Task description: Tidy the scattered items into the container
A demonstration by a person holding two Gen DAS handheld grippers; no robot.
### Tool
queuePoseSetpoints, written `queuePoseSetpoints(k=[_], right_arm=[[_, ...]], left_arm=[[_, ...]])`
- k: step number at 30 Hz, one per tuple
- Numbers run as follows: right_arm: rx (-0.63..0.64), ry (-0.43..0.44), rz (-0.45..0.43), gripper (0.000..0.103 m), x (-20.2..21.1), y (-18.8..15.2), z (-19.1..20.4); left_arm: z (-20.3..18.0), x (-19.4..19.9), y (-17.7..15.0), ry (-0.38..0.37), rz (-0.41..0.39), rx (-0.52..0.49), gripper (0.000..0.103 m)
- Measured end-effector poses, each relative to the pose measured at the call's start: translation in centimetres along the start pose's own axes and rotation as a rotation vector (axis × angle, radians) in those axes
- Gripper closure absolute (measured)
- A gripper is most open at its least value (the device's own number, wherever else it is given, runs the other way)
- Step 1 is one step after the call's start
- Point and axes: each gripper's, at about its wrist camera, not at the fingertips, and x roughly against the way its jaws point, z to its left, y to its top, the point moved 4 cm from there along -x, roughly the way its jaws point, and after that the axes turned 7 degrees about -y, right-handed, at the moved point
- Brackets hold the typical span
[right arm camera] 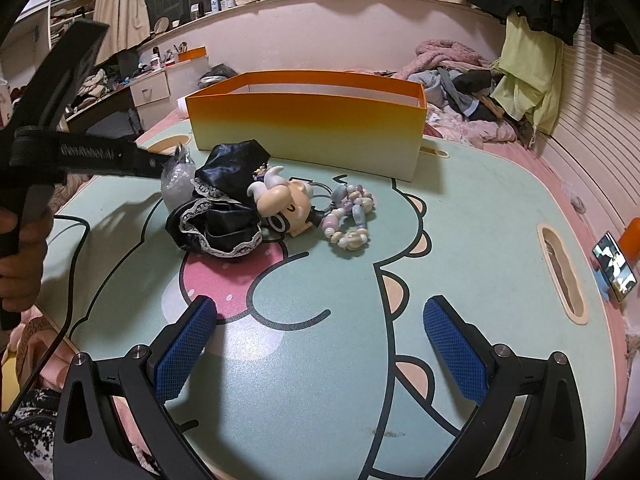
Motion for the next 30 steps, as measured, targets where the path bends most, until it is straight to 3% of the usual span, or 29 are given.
queuePoseSetpoints(k=[5,7,8,9,13,23,26,28,30], right_arm=[[0.0,-0.001,0.0,0.0,0.0,0.0,0.0],[0.0,-0.001,0.0,0.0,0.0,0.0,0.0],[0.0,-0.001,0.0,0.0,0.0,0.0,0.0],[0.0,0.0,0.0,0.0,0.0,0.0,0.0],[0.0,-0.001,0.0,0.0,0.0,0.0,0.0],[-0.001,-0.001,0.0,0.0,0.0,0.0,0.0],[0.0,-0.002,0.001,0.0,0.0,0.0,0.0],[0.0,-0.002,0.0,0.0,0.1,0.0,0.1],[0.001,-0.003,0.0,0.0,0.0,0.0,0.1]], left_arm=[[0.2,-0.4,0.3,-0.03,0.009,0.019,0.069],[0.1,-0.6,0.2,-0.053,0.022,0.034,0.04],[0.1,-0.4,0.2,-0.075,0.006,0.049,0.035],[0.1,-0.1,0.0,-0.09,-0.008,0.056,0.031],[0.3,1.1,-0.6,-0.109,-0.036,0.078,0.031],[-1.6,2.4,-6.5,0.096,-0.062,-0.044,0.021],[-2.5,2.3,-7.6,0.162,-0.088,-0.097,0.013],[-2.9,1.7,-8.0,0.21,-0.082,-0.137,0.002],[-3.1,1.5,-8.1,0.229,-0.096,-0.153,0.0]])
